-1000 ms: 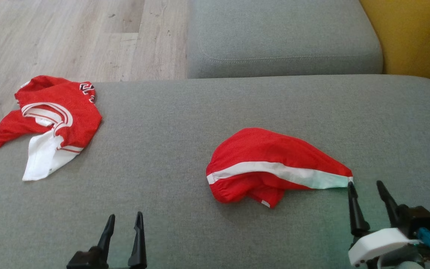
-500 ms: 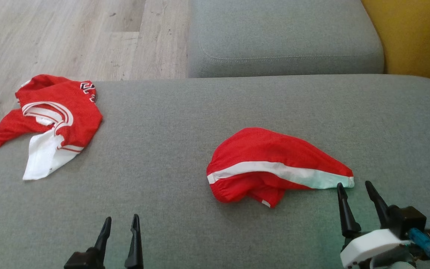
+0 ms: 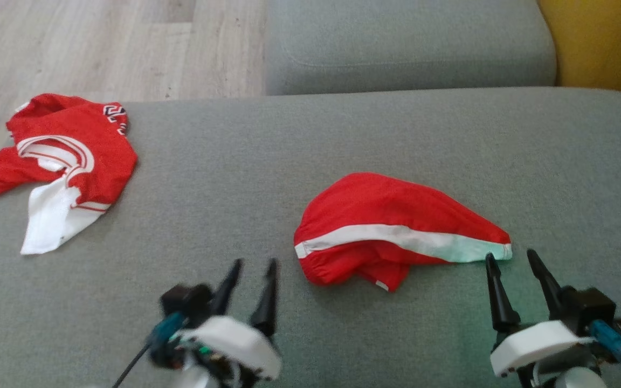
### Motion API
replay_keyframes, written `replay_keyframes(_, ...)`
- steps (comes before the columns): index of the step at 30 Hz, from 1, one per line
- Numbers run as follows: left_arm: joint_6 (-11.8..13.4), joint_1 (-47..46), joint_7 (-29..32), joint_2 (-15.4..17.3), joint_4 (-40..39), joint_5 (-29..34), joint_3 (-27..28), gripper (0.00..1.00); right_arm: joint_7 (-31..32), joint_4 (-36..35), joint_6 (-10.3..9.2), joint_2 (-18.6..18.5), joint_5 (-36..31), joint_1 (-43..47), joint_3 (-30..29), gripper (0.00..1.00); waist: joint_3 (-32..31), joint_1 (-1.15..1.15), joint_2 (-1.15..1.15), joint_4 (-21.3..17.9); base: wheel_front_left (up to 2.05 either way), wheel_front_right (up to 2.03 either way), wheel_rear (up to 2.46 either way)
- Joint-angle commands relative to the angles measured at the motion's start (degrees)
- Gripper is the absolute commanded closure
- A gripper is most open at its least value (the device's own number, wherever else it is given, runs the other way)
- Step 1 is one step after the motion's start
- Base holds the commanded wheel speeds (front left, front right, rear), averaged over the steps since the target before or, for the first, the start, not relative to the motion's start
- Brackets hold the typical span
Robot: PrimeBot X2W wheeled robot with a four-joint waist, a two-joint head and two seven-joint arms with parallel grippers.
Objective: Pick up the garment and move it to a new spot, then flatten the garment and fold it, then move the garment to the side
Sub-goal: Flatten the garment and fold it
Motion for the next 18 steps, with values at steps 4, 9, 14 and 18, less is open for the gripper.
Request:
replay_keyframes(4, -2.1, -7.1, 6.5, -2.5, 1.7, -5.0, 0.2, 0.00, 0.6, -3.0, 0.43, -0.4, -0.9, -4.1, 2.5, 0.00, 2.0, -0.01, 0.00, -1.7, 0.00, 0.00, 0.00)
replay_keyframes(9, -1.6, -11.5, 12.1, -4.0, 5.8, -11.3, 0.8, 0.00, 0.9, -3.7, 0.43, -0.4, -1.3, -5.5, 2.9, 0.00, 4.8, -0.01, 0.00, -4.0, 0.00, 0.00, 0.00)
replay_keyframes(14, -1.5, -14.4, 13.5, -4.4, 9.9, -15.5, 1.6, 0.00, 0.9, -3.8, 0.43, -0.4, -1.7, -6.6, 2.7, 0.00, 7.3, -0.01, 0.00, -5.9, 0.00, 0.00, 0.00)
replay_keyframes(18, -2.1, -15.7, 13.7, -4.5, 12.0, -17.6, 1.0, 0.00, 0.7, -3.8, 0.43, -0.4, -2.1, -7.0, 2.1, 0.00, 8.3, -0.01, 0.00, -6.5, 0.00, 0.00, 0.00)
